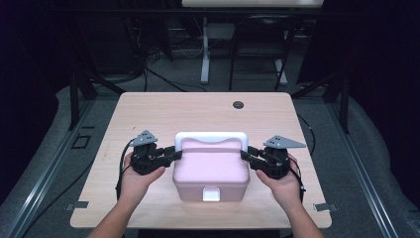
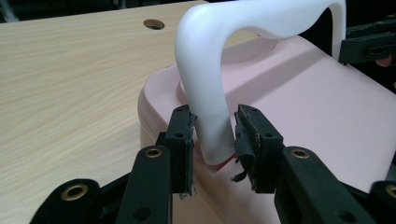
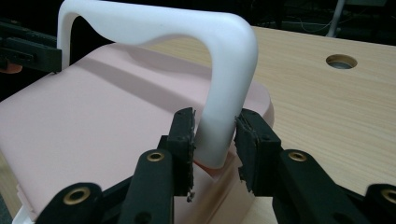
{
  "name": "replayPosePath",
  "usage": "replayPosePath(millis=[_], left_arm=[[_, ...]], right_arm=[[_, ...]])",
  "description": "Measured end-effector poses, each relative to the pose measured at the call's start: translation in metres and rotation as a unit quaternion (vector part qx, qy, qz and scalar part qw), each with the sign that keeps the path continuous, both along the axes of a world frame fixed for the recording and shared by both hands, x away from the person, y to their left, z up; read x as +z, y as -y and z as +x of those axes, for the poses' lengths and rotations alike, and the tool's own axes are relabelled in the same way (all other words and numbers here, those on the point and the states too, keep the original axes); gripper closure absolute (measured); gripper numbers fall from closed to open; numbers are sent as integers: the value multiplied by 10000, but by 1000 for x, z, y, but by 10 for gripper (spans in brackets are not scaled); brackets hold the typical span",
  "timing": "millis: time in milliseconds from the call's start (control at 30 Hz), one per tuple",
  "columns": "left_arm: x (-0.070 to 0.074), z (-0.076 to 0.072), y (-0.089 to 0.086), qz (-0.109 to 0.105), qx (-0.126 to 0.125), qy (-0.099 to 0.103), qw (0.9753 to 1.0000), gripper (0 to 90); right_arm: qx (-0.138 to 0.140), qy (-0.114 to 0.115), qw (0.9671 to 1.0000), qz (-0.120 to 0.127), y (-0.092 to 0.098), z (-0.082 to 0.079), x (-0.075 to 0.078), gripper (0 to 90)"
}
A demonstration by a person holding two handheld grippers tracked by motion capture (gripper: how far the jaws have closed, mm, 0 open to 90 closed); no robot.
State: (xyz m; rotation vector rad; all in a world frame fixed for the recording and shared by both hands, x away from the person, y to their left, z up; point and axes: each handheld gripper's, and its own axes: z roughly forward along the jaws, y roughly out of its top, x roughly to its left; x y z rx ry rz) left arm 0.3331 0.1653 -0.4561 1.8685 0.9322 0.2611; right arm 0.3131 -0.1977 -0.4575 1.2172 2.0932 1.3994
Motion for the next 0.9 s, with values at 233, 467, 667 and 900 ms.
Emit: replayPosePath(millis=[233, 467, 667, 900], left_arm=[[0, -3, 1, 10, 36, 71, 10000, 695], [0, -9, 0, 4, 58, 193, 9998, 727], [1, -11, 0, 79, 39, 204, 9998, 732], [4, -11, -1, 52, 34, 184, 9998, 733]], right_arm=[[26, 45, 10000, -37, -2, -6, 0, 703], [85, 77, 9999, -37, 0, -11, 2, 728], [61, 172, 9997, -131, -2, -14, 2, 731], [42, 190, 9998, -47, -2, -14, 4, 732]])
